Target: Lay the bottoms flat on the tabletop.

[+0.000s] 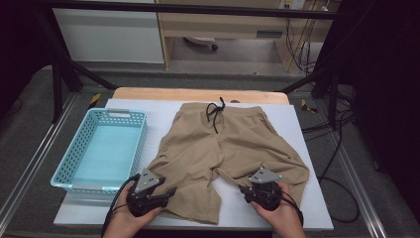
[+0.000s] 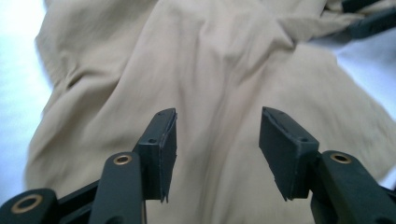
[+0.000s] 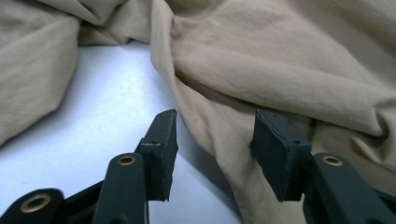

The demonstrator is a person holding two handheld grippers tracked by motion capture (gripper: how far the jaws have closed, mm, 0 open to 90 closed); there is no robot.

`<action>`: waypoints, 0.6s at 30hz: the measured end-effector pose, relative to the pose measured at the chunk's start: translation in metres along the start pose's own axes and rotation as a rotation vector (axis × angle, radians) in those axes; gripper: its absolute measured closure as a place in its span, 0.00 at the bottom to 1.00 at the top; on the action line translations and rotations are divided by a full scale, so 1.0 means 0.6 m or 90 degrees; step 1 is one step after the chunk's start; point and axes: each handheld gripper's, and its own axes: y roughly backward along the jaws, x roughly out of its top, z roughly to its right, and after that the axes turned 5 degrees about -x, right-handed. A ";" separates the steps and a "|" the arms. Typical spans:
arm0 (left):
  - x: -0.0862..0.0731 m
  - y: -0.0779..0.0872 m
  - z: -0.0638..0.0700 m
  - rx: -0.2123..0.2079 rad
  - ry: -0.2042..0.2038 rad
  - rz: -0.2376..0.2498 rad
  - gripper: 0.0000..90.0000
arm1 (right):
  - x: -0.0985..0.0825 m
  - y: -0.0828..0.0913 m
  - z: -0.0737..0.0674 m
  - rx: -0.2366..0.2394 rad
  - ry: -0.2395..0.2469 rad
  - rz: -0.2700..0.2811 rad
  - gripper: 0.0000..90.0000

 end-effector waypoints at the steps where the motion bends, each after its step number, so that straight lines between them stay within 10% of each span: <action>1: 0.003 -0.005 -0.001 -0.001 0.001 0.002 0.51 | -0.001 -0.002 0.000 -0.001 0.001 -0.003 0.55; 5: -0.001 -0.019 -0.014 0.004 0.024 0.019 0.51 | -0.001 -0.013 0.004 -0.006 0.009 -0.015 0.59; 11: -0.017 -0.019 -0.021 0.007 0.039 0.005 0.52 | 0.006 -0.017 0.002 0.002 0.019 -0.026 0.95; 18: -0.017 -0.015 -0.020 0.013 0.031 0.007 0.52 | 0.013 0.004 -0.042 0.055 0.032 -0.041 0.98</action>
